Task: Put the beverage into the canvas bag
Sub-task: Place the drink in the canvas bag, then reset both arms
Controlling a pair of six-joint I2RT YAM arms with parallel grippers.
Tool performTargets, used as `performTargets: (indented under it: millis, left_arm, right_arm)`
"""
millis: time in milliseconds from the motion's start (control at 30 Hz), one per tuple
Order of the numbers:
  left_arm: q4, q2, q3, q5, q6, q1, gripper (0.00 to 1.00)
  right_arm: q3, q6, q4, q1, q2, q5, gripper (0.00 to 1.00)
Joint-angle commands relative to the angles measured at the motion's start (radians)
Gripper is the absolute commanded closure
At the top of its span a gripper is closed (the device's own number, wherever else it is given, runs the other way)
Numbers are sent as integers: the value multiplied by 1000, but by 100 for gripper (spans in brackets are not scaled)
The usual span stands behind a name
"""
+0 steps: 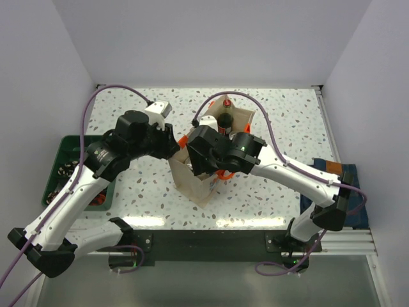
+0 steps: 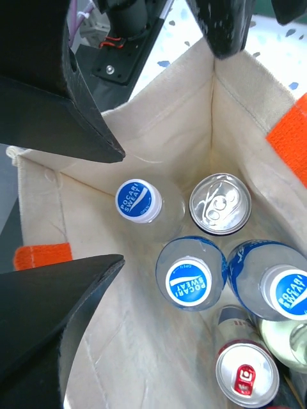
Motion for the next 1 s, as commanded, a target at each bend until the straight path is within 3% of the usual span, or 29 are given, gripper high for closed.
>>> performTargets:
  millis: [0, 233, 367, 967]
  left_arm:
    - [40, -25, 35, -19, -17, 1, 58]
    - [43, -34, 26, -16, -12, -1, 54]
    - [46, -40, 24, -14, -4, -1, 41]
    - [48, -114, -24, -49, 20, -1, 10]
  right_arm:
    - [39, -12, -5, 5, -69, 42, 37]
    - [16, -21, 9, 5, -167, 116, 37]
    - [-23, -56, 9, 5, -222, 165, 37]
    - [-295, -165, 61, 3, -512, 374, 36]
